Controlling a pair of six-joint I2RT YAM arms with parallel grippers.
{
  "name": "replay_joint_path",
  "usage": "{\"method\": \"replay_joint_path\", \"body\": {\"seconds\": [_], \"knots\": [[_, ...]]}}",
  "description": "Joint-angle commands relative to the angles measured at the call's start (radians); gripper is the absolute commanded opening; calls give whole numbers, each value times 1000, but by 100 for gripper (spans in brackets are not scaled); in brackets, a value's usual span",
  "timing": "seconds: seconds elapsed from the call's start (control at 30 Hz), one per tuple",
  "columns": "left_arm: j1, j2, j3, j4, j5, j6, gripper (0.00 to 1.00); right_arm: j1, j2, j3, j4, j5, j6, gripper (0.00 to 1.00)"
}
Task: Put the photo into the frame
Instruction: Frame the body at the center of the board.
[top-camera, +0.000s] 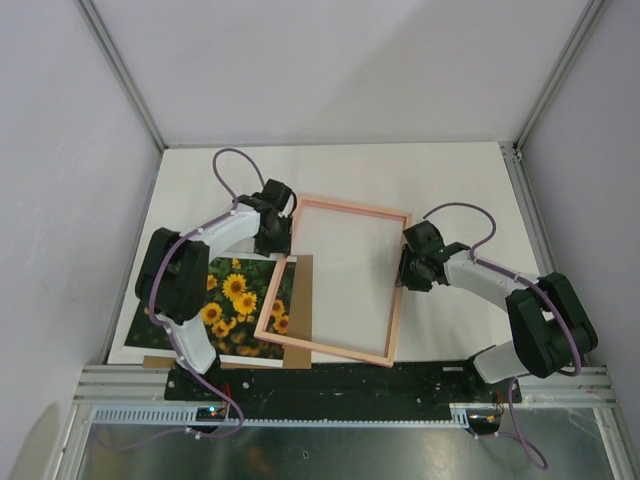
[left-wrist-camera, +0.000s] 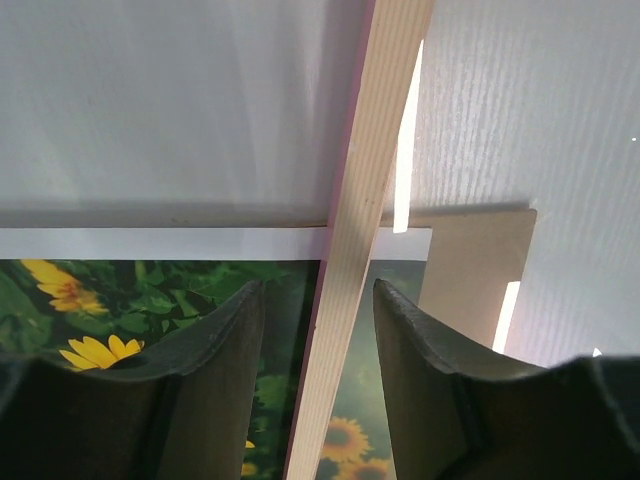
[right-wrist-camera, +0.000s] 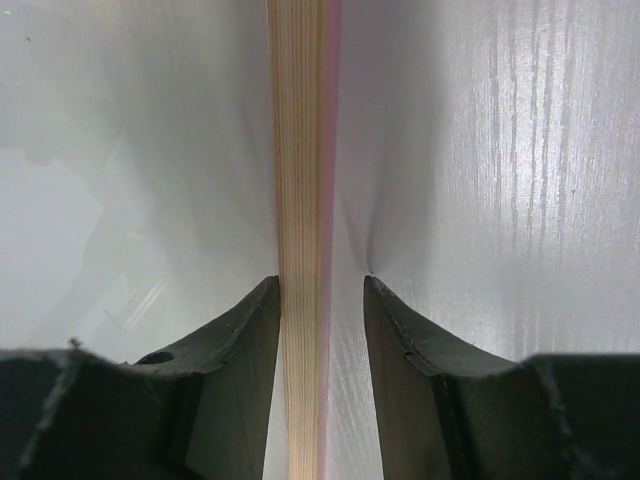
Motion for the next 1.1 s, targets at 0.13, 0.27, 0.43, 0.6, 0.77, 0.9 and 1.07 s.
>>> {"method": "replay_joint_path", "body": {"seconds": [0.13, 0.27, 0.43, 0.6, 0.77, 0.9, 1.07], "knots": [[-8, 57, 41, 13, -3, 33, 51, 21, 19, -5, 11, 70, 0, 39], [-8, 74, 57, 15, 9, 31, 47, 21, 30, -8, 19, 66, -3, 35], [-9, 85, 65, 15, 22, 30, 42, 21, 35, -11, 29, 61, -4, 26], [-12, 96, 71, 16, 37, 32, 33, 21, 28, -11, 32, 58, -1, 16], [-20, 94, 87, 16, 63, 28, 18, 19, 12, -6, 26, 60, -4, 10], [-37, 80, 109, 14, 88, 14, 6, 15, 3, 19, 1, 71, -12, 2], [-64, 52, 130, 9, 118, -41, 0, -12, -10, 61, -35, 92, -40, 0]]}}
